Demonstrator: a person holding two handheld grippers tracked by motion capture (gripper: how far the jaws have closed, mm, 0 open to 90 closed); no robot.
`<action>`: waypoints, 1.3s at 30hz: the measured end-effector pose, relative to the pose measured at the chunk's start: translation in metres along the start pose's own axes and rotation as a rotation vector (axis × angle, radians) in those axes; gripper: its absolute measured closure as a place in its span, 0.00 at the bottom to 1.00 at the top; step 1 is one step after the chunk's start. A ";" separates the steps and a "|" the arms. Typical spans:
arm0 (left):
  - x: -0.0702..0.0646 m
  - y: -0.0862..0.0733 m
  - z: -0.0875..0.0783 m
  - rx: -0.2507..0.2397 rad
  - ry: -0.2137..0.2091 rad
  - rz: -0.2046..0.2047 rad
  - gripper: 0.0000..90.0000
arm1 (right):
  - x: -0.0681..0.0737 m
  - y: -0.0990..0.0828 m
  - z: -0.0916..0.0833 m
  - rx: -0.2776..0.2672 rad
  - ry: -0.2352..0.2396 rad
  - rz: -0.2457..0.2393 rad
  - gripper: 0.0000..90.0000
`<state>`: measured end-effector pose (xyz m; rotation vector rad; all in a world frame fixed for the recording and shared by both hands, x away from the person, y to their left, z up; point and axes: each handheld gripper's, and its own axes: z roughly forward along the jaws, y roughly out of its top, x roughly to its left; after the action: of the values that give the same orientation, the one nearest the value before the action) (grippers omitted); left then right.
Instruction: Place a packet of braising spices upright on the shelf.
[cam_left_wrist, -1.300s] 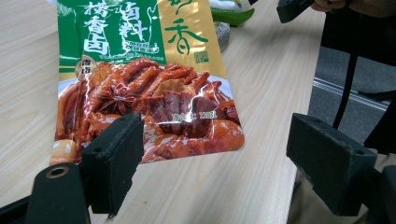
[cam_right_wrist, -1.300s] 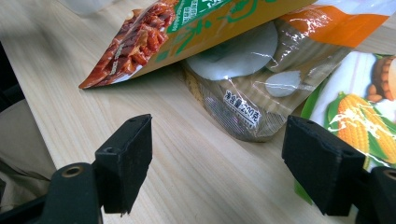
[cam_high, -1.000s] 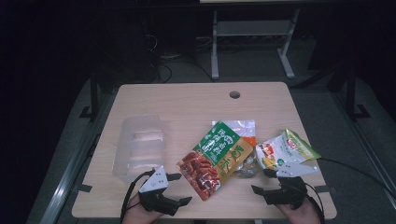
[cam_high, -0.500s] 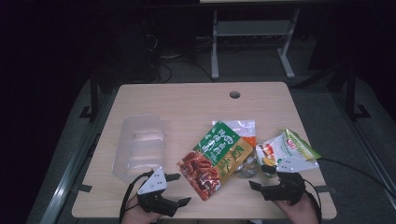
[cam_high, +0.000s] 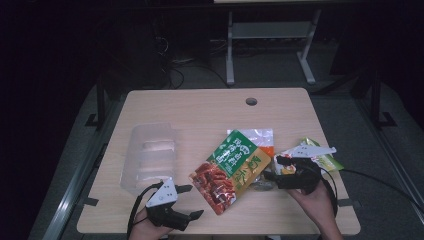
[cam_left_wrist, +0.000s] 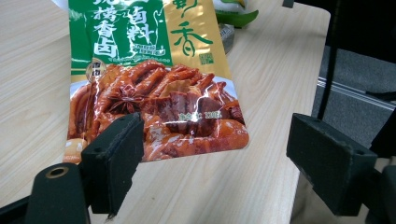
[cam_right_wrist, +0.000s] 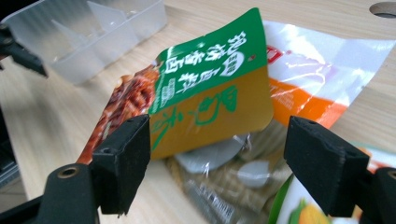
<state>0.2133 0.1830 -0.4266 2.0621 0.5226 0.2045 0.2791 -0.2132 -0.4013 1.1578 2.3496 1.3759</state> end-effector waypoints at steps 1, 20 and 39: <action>0.000 0.000 0.000 -0.001 0.000 0.003 0.21 | -0.003 0.004 0.005 0.010 -0.006 0.014 0.25; -0.003 0.001 0.012 0.026 -0.013 0.015 0.21 | -0.018 0.008 0.043 0.118 0.046 0.061 0.43; -0.002 0.003 0.011 0.027 -0.013 0.011 0.21 | -0.013 0.014 0.057 0.125 0.127 0.070 0.93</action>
<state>0.2165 0.1722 -0.4303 2.0920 0.5081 0.1910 0.3239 -0.1809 -0.4245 1.2308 2.5391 1.3808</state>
